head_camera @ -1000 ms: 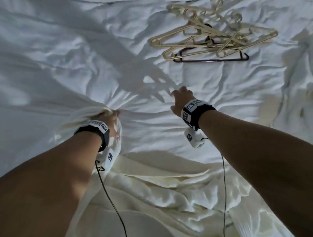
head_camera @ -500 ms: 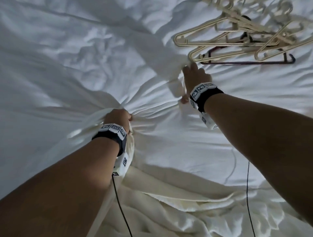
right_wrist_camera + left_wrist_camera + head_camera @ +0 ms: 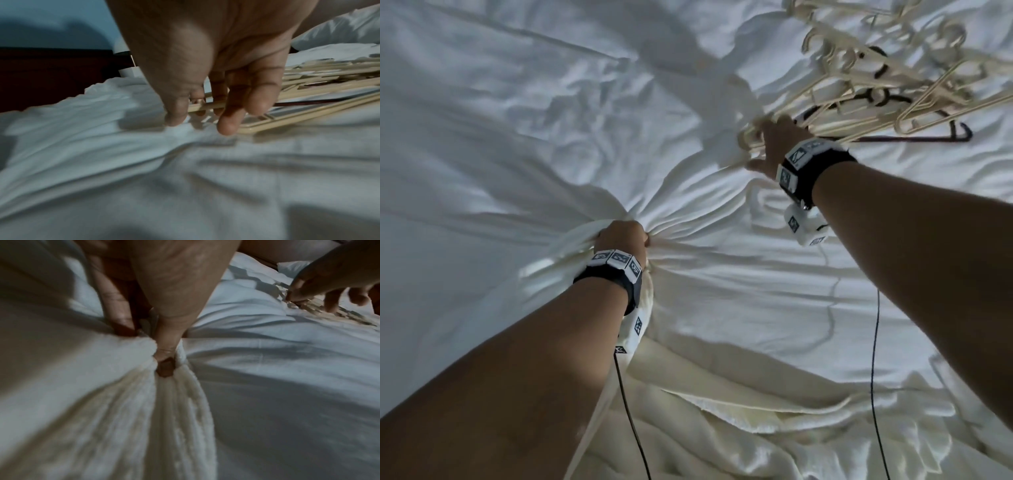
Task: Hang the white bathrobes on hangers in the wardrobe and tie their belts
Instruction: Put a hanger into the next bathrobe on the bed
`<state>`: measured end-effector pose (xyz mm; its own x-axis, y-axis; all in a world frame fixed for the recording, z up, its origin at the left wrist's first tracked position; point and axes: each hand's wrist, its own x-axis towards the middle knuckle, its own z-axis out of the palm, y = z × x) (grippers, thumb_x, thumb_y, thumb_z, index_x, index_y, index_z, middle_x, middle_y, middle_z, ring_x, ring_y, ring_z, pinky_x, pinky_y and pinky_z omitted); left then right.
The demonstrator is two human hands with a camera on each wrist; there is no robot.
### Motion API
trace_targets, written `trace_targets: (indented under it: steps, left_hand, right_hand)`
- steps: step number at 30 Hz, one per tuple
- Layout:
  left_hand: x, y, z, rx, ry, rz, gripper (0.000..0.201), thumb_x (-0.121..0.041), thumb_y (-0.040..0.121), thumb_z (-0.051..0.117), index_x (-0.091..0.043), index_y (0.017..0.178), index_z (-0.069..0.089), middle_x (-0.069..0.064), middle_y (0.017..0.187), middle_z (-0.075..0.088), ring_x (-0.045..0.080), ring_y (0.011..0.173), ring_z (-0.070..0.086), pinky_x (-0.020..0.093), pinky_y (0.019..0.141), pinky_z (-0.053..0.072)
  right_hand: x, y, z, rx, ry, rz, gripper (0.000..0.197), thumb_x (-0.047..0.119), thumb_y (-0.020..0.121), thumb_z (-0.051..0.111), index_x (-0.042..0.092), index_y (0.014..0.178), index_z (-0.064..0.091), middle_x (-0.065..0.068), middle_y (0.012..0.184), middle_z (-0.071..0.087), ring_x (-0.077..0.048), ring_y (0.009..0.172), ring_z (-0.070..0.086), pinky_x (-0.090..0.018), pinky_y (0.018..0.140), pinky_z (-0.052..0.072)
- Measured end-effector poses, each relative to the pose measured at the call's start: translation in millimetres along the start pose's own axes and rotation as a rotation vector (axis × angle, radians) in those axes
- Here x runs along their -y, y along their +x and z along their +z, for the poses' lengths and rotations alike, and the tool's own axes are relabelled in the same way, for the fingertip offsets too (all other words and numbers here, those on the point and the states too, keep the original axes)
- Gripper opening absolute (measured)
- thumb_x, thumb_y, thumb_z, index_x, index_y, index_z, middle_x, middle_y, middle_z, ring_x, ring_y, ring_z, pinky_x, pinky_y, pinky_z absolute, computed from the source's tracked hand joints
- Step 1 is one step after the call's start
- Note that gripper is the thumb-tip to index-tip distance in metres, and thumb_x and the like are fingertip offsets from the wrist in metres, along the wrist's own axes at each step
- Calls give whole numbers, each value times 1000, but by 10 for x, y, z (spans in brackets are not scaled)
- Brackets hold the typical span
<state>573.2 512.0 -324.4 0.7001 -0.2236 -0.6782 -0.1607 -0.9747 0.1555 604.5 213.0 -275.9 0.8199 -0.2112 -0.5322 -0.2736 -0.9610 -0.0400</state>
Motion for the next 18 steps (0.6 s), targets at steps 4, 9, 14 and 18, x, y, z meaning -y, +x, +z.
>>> trace_targets:
  steps: [4,9,14,18]
  left_hand:
    - [15,-19,0,10,11,-3,39,-5,74,74,-27,107,74,14,103,71,32,97,67,34,91,53]
    - [15,-116,-67,12,20,9,41,-17,69,82,-31,106,73,9,109,71,28,102,66,29,90,51]
    - [45,-516,-91,0,-143,6,46,-40,80,60,-11,115,67,15,112,68,31,101,65,32,89,53]
    - [176,-1159,-56,-189,-443,-11,28,-33,84,66,-7,88,72,10,89,74,25,84,68,30,81,54]
  right_hand:
    - [56,-527,187,-8,49,-40,45,42,94,56,23,134,48,-11,136,44,-33,122,51,-43,99,43]
    - [-24,-1293,328,-138,110,-67,28,38,97,49,16,111,58,-13,112,46,-37,90,58,-42,75,51]
    - [176,-2343,412,-94,116,-89,36,46,96,45,19,116,57,-8,115,44,-30,101,52,-42,82,50]
    - [464,-3057,635,-5,192,-156,44,51,96,43,23,128,55,-5,123,43,-28,109,49,-42,92,47]
